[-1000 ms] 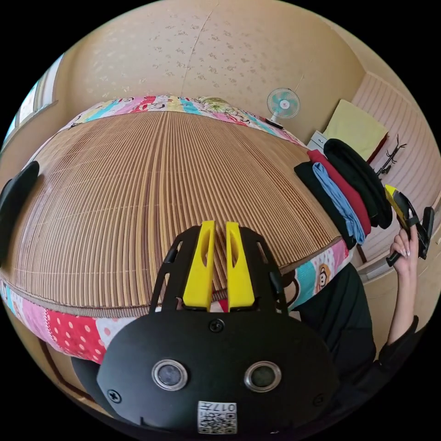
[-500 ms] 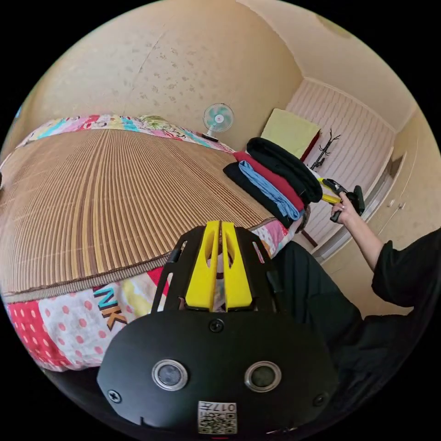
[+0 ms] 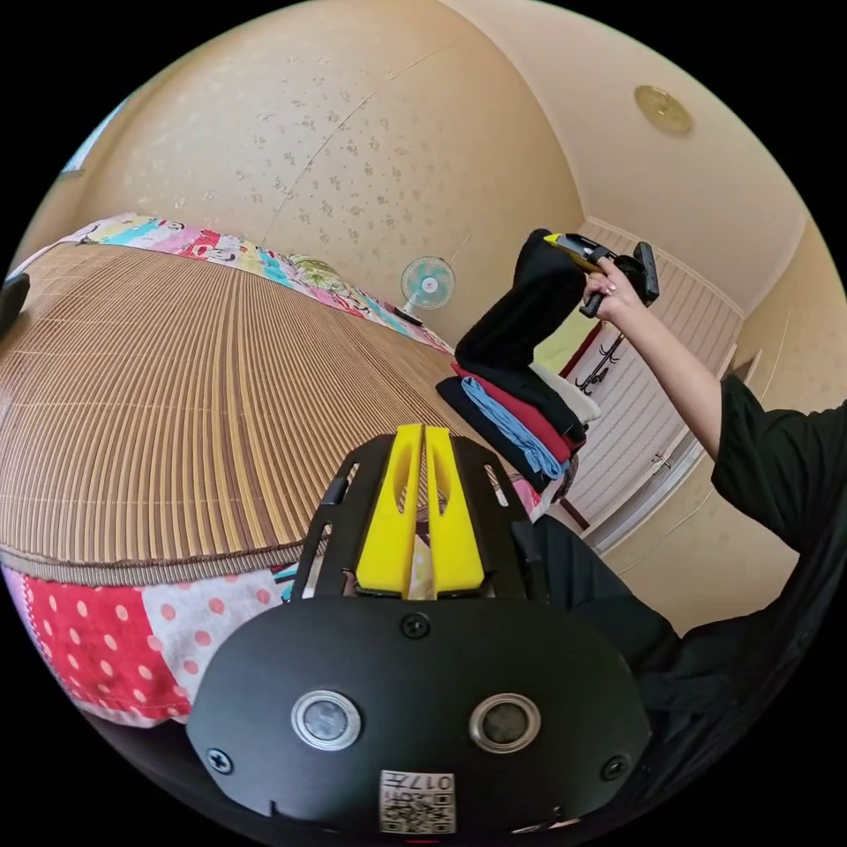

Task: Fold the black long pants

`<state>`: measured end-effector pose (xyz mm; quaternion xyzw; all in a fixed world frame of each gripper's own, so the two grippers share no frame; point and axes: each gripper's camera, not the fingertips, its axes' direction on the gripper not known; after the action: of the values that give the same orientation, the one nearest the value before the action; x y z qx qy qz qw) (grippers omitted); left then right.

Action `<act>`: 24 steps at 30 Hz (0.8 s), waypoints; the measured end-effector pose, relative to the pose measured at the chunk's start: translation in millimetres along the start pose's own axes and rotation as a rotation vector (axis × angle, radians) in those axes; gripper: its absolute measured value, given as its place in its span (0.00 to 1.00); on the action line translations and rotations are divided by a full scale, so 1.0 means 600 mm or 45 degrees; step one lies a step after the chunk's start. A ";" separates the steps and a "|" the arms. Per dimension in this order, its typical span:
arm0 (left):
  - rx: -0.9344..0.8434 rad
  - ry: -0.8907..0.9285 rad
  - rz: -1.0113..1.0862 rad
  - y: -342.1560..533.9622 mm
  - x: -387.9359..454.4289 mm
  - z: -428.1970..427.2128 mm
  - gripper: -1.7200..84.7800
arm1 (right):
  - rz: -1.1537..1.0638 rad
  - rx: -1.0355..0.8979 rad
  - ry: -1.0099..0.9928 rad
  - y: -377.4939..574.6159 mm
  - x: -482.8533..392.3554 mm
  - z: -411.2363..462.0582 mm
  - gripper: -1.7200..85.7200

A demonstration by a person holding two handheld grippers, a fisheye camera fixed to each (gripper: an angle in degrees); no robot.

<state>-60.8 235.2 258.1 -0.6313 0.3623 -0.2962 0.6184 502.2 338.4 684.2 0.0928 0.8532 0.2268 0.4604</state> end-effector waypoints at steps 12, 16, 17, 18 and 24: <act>0.074 -0.127 -0.041 0.039 -0.005 -0.002 0.01 | -0.256 -0.824 -0.697 0.323 -0.341 0.479 0.04; -0.017 -0.117 -0.029 0.042 0.010 0.059 0.01 | -0.066 -0.741 -0.609 0.382 -0.256 0.368 0.05; -0.031 -0.117 0.005 0.041 0.024 0.076 0.01 | -0.030 -0.697 -0.580 0.387 -0.236 0.340 0.06; -0.037 -0.121 0.024 0.041 0.032 0.085 0.01 | 0.063 -0.608 -0.499 0.399 -0.189 0.280 0.06; -0.148 -0.139 0.130 0.058 0.103 0.191 0.01 | 0.597 -0.188 -0.085 0.495 0.039 0.037 0.11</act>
<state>65.3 250.0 212.2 -0.6621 0.3763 -0.2080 0.6138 492.4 614.9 797.0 0.2616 0.7739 0.3860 0.4286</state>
